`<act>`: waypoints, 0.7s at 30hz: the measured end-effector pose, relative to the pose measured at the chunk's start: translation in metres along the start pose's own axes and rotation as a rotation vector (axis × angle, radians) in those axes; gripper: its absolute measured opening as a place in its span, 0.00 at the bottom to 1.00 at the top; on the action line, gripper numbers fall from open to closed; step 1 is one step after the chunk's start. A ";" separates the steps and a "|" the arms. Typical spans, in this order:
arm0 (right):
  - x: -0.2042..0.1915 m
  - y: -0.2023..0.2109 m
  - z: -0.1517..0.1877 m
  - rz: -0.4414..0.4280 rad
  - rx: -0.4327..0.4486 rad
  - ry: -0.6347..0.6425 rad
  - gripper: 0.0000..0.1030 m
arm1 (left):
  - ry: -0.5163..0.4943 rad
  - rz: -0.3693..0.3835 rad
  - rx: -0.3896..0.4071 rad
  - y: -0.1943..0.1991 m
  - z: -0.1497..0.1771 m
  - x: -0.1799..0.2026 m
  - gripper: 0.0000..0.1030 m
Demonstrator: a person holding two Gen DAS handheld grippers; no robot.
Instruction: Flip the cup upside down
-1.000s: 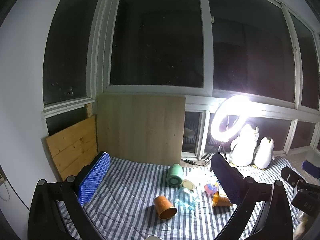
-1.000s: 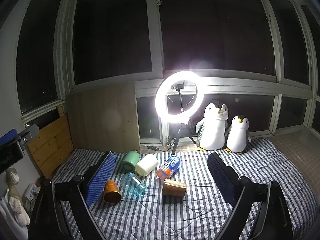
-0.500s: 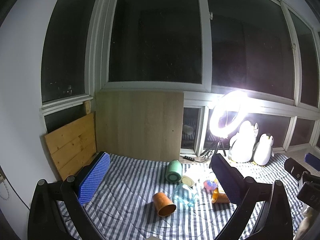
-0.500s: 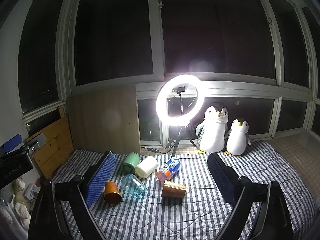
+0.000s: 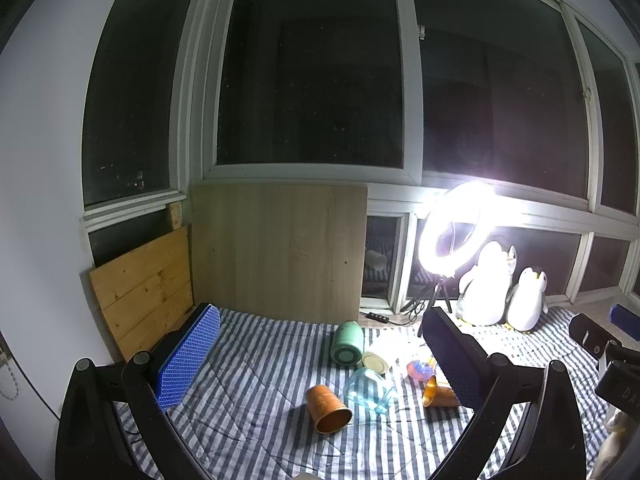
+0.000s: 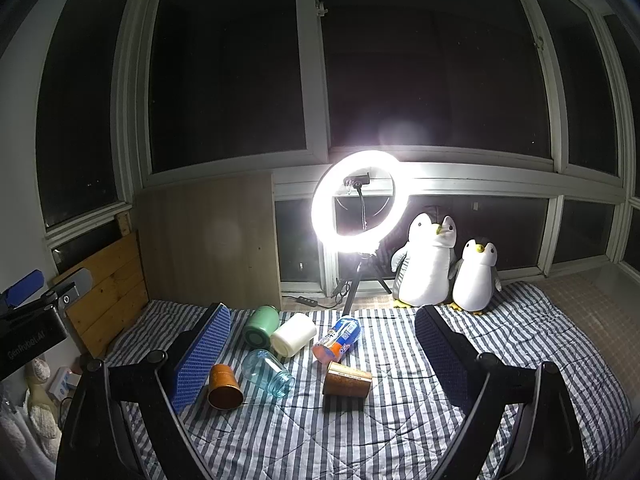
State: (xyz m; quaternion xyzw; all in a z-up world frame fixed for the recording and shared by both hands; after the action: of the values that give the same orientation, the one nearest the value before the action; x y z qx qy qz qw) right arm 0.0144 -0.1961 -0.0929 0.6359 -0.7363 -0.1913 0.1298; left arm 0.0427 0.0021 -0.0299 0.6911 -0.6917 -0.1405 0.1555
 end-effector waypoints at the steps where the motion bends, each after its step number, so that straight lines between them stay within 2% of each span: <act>1: 0.000 0.000 0.000 0.000 -0.001 0.000 0.89 | 0.002 0.000 0.000 0.001 0.000 0.000 0.99; 21: 0.002 -0.013 0.005 0.004 -0.028 -0.003 0.89 | -0.009 0.008 -0.024 -0.013 0.007 0.007 1.00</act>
State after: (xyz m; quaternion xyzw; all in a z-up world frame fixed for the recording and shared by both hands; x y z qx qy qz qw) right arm 0.0238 -0.1995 -0.1031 0.6324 -0.7350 -0.2022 0.1377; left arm 0.0513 -0.0049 -0.0411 0.6859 -0.6933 -0.1512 0.1612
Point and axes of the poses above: each gripper's, at about its wrist camera, not at the fingertips, and y roughly against the way its jaws point, x to its right, z to its underside, the point moved 5 cm from there along -y, roughly the way its jaws point, and after that the axes turned 8 degrees about -x, right-handed, at the moved point
